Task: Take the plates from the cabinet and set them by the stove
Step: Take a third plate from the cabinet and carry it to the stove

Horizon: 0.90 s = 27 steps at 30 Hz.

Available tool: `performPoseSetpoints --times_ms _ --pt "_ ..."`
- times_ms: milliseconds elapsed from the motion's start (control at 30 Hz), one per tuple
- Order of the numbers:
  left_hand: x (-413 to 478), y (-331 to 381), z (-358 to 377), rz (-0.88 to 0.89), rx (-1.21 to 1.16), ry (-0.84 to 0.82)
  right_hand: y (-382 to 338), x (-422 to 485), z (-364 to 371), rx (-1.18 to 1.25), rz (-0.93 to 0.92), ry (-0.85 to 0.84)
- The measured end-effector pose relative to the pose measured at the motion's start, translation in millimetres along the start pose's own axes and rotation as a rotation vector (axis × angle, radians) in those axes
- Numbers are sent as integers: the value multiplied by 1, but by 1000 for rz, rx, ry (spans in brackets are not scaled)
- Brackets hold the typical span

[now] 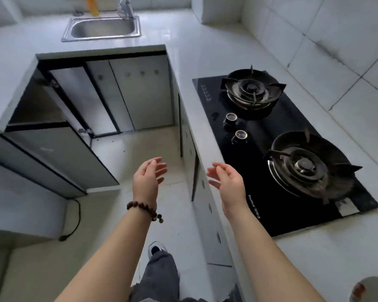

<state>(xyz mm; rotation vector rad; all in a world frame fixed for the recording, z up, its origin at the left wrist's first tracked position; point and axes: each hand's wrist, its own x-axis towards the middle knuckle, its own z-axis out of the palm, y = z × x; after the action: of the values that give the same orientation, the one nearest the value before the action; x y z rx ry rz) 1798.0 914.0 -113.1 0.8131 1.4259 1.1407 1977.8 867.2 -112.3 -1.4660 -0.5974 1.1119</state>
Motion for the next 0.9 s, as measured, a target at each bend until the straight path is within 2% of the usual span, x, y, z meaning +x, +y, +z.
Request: performPoseSetpoints --times_ms 300,567,900 --pt "88 16 -60 -32 -93 137 -2 62 105 -134 21 -101" --pt "178 65 -101 -15 -156 207 -28 126 208 -162 1 -140" --pt "249 84 -120 -48 -172 235 -34 189 263 -158 38 -135"
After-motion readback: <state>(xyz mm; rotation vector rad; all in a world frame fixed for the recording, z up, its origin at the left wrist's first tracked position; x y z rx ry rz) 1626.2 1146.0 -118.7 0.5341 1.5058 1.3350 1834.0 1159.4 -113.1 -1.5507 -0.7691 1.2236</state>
